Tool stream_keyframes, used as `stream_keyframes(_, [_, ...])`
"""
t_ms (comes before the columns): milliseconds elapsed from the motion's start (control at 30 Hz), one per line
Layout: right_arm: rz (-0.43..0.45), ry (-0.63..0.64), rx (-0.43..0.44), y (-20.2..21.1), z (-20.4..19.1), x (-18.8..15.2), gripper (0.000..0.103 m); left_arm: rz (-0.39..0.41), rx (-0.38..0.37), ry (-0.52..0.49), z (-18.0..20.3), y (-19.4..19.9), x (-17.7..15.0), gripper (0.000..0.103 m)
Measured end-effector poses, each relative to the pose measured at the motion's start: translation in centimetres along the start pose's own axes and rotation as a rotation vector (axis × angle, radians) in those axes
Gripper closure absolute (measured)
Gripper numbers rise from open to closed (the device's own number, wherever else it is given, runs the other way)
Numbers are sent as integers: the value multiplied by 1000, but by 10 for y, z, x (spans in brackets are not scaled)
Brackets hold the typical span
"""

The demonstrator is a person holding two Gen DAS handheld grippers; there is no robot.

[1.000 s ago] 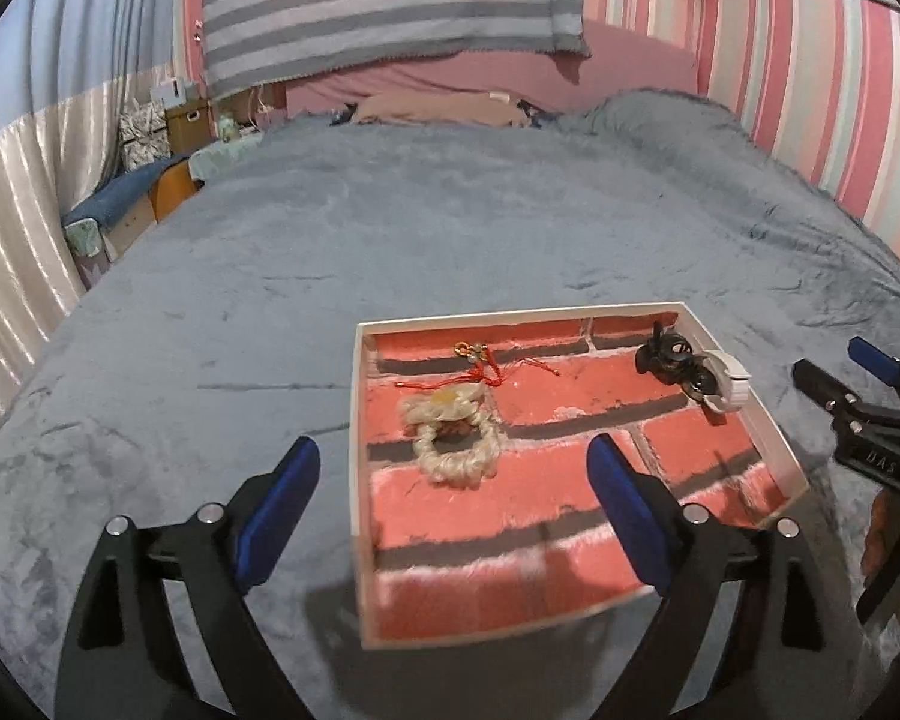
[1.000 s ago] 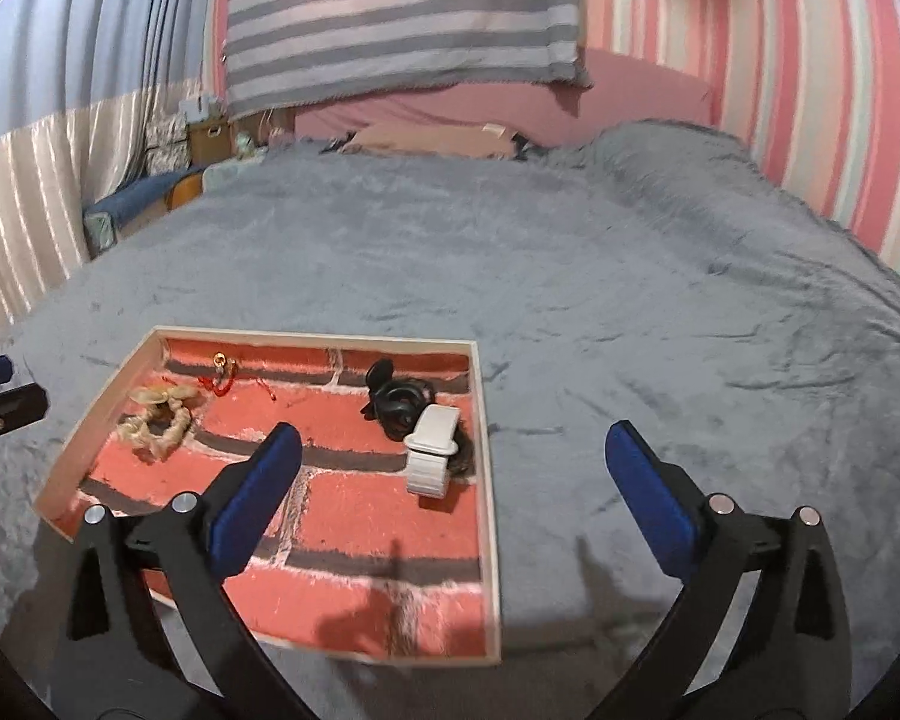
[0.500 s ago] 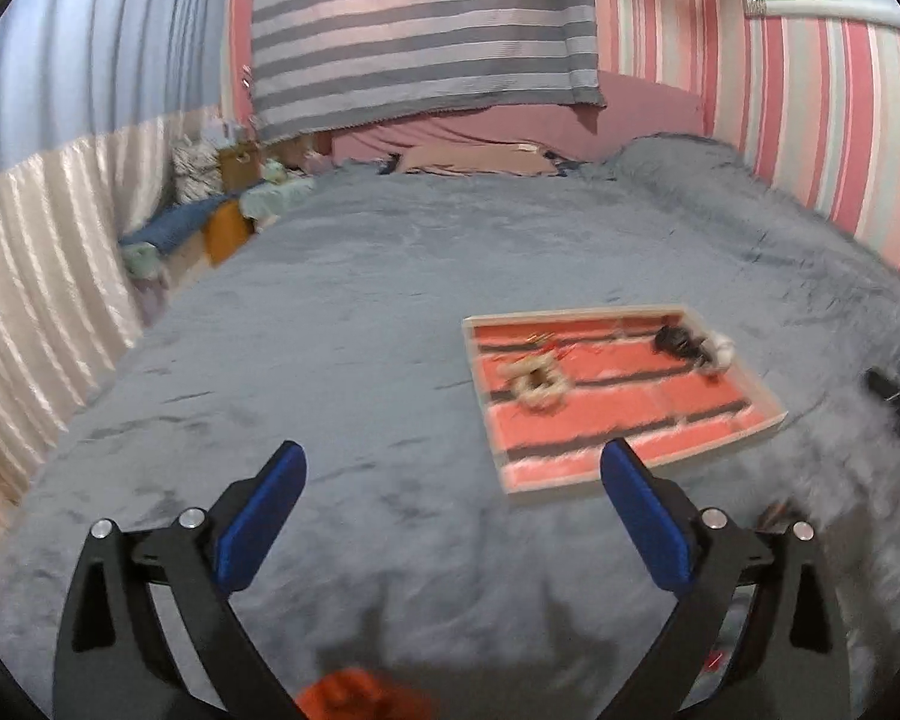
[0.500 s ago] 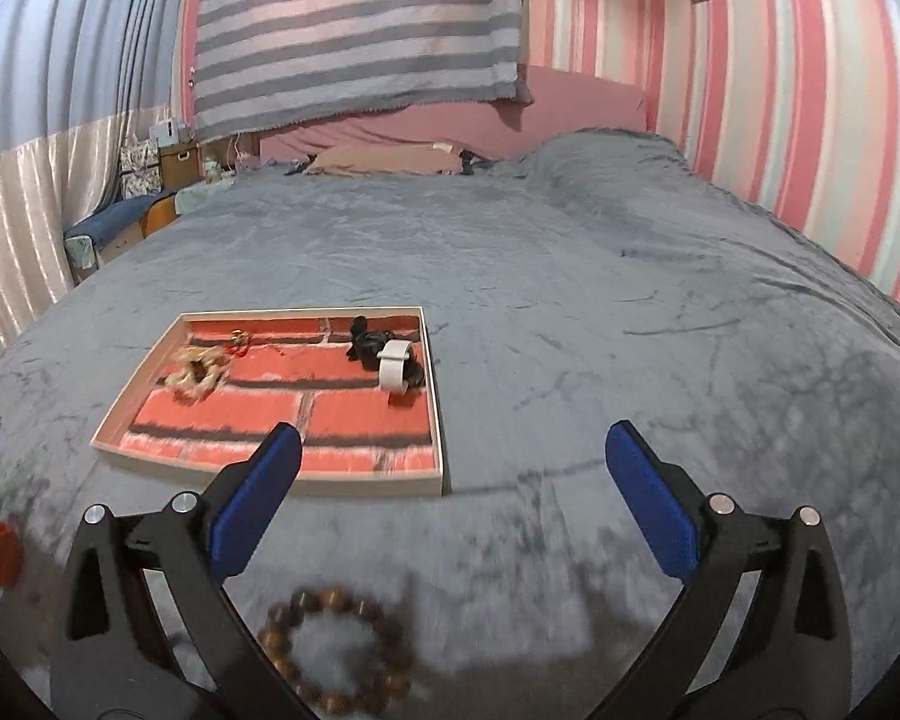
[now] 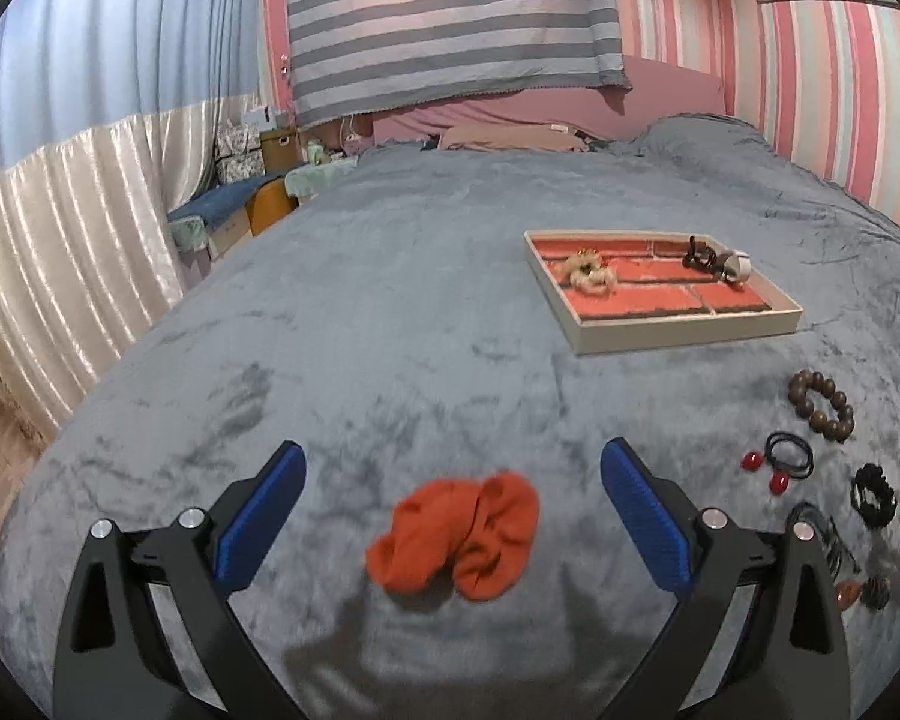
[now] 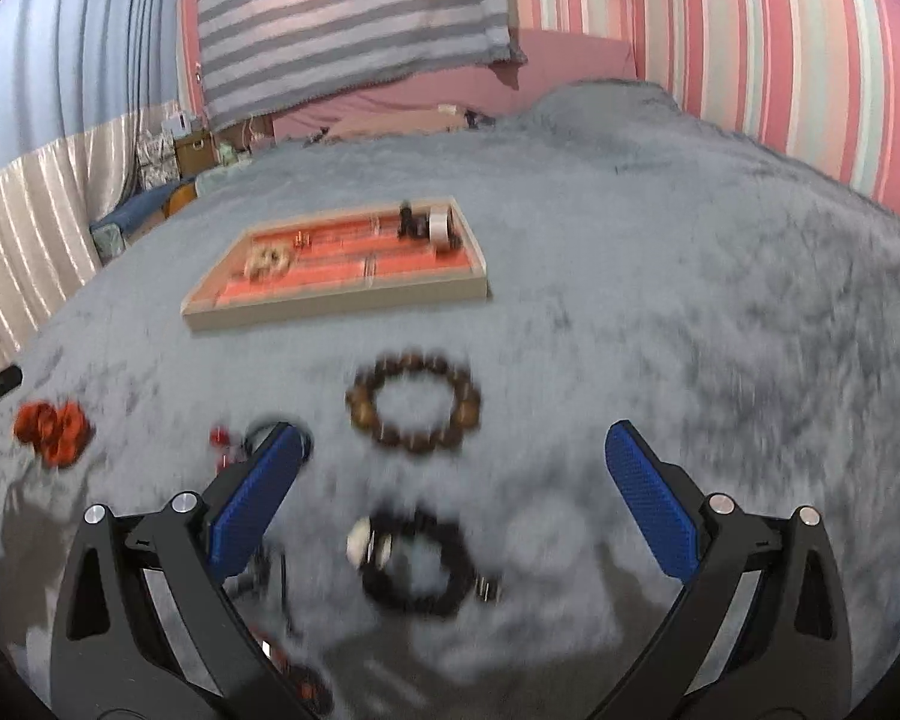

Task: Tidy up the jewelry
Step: 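Withdraw both tools from the tray toward the orange scrunchie, then grasp the orange scrunchie with the left tool while the right tool grasps the braided black cord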

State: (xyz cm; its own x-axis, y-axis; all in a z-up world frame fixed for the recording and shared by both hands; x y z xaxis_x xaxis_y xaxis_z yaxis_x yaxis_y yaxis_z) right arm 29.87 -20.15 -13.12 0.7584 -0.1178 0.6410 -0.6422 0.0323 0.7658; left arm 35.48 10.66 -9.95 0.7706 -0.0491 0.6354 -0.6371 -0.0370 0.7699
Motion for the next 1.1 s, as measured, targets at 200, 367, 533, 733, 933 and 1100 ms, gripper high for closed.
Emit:
stream_keyframes(200, [-75,2,12,-1,-13,-56,7,-28,-2,33,-10,-13,-13,6])
stream_keyframes(367, [-108,23,14,-4,-25,-81,17,-32,1,40,-14,-21,-14,6])
stream_keyframes(533, [-144,27,35,-11,-36,-94,26,-46,-5,35,-17,-31,-12,6])
stream_keyframes(733, [-166,45,40,-19,-48,-108,38,-71,-9,25,-18,-47,-12,6])
stream_keyframes(933, [-169,78,37,-22,-53,-110,56,-97,-21,24,-20,-62,-11,6])
stream_keyframes(1100, [-197,55,63,-29,-52,-119,59,-111,-22,21,-22,-71,-11,7])
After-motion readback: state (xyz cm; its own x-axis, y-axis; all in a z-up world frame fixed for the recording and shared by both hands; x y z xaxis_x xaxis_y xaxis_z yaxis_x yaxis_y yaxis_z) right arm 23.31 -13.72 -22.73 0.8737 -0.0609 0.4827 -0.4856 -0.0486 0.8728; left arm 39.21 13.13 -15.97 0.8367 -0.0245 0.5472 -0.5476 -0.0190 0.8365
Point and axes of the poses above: each gripper's, at about its wrist camera, not at the fingertips, and y roughly against the way its jaws point, z to its right, x to its top, the point moved 10 cm from there along -y, roughly the way its jaws point, and after that the axes turned 14 degrees about -z, right-handed, at the moved point
